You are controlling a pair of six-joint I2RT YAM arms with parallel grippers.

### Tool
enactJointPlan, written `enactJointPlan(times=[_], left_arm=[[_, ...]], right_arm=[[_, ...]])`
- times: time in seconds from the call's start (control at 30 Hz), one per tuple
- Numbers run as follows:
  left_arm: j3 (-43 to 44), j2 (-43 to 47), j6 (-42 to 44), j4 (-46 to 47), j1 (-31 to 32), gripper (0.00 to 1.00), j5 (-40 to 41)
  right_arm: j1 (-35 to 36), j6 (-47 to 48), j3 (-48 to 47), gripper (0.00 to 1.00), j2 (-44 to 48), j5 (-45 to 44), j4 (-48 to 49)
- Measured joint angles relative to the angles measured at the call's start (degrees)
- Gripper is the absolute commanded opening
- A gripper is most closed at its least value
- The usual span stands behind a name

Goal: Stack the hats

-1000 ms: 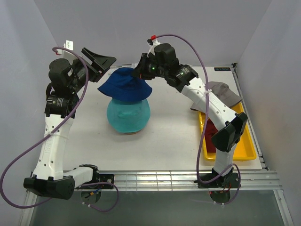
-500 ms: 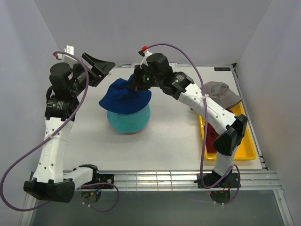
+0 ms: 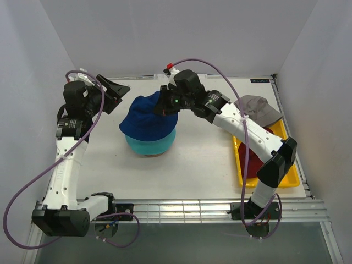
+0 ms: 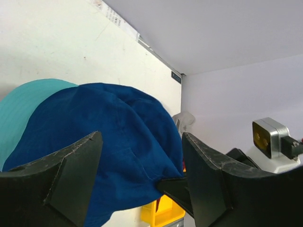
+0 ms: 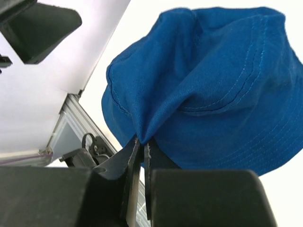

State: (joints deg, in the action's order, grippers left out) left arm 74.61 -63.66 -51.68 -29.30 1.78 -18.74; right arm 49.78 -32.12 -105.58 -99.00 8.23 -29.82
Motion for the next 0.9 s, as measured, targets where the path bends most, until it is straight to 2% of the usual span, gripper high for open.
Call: enactJointPlan(times=[0.33,0.57,0.9], left_arm=[[-7.8,1.8,-1.6,-5.0,-4.2,0.80,4.2],[-10.3,3.6,-2.1,-10.0,-5.8,0.80,8.5],[-20.7,5.4,-4.6,-10.6,-6.9,0.85,5.5]], right_arm=[[1.8,2.4,3.5,0.08,0.2,2.5,0.4],[2.2,4.2,6.4,0.08,0.5,3.3,1.5],[2.4,6.0,9.1,0.11,1.2,3.4,1.7]])
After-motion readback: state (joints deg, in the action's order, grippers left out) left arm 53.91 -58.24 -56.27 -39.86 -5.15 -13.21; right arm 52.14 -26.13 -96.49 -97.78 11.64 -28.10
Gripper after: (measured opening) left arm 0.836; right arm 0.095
